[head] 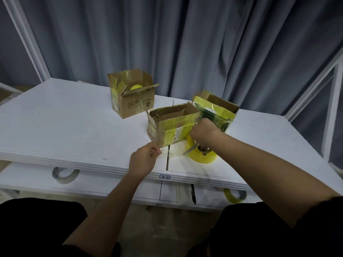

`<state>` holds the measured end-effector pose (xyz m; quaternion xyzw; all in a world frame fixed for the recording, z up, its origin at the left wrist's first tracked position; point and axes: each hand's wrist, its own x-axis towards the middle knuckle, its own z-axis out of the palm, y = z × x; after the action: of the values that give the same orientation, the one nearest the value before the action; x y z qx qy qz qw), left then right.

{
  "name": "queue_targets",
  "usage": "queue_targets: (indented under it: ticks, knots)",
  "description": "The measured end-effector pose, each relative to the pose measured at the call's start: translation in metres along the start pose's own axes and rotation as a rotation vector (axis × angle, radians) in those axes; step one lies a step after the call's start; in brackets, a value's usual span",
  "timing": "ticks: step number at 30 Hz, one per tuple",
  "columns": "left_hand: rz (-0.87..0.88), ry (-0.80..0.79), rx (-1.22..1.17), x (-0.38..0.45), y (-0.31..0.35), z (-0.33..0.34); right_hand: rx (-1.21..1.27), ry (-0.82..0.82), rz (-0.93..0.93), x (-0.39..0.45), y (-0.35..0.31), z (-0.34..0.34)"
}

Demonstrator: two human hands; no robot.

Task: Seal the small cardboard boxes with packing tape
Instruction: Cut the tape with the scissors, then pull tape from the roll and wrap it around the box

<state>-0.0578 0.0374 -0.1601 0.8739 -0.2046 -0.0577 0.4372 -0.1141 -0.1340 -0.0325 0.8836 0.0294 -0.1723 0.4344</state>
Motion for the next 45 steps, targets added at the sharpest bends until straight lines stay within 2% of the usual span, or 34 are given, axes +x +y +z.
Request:
queue_targets:
  ticks: [3,7,11,13,19,22,26,32,34,37,38,39,41,43,45]
  knots:
    - [-0.029,0.043,0.002,0.000,-0.001,0.000,0.003,0.034,0.009,-0.005,0.000,0.006]
    - [-0.088,0.222,-0.090,0.003,-0.009,-0.017,0.127,0.076,0.073,-0.018,-0.005,0.024]
    - [-0.035,0.164,-0.189,0.006,-0.007,-0.036,0.411,0.232,0.192,-0.036,-0.026,0.042]
    - [-0.012,0.166,-0.210,0.002,-0.004,-0.043,0.532,0.261,0.213,-0.037,-0.047,0.047]
    - [0.045,0.159,-0.223,-0.015,0.009,-0.062,0.879,0.176,0.266,-0.012,-0.098,0.046]
    - [0.073,0.175,-0.249,-0.021,0.016,-0.071,0.987,0.167,0.306,-0.003,-0.104,0.047]
    - [0.101,0.157,-0.282,-0.025,0.024,-0.080,1.071,0.154,0.223,0.002,-0.105,0.047]
    - [0.155,0.159,-0.210,-0.025,0.035,-0.086,1.288,0.211,0.225,0.002,-0.101,0.046]
    - [0.196,0.169,-0.162,-0.023,0.039,-0.089,1.274,0.325,0.255,-0.004,-0.092,0.038]
    - [0.306,0.122,-0.024,-0.020,0.050,-0.093,1.402,0.807,0.425,-0.019,-0.072,0.020]
    - [0.351,0.099,0.027,-0.018,0.055,-0.093,1.458,0.929,0.416,-0.024,-0.065,0.012]
    - [0.394,0.078,0.074,-0.017,0.061,-0.092,1.500,0.974,0.357,-0.030,-0.058,0.004]
    - [0.461,0.044,0.143,-0.015,0.075,-0.091,1.568,0.912,0.235,-0.035,-0.052,-0.007]
    - [0.489,-0.002,0.184,-0.014,0.086,-0.090,1.574,0.861,0.231,-0.035,-0.050,-0.009]
    - [0.486,-0.042,0.219,-0.013,0.095,-0.088,1.562,0.892,0.302,-0.035,-0.051,-0.006]
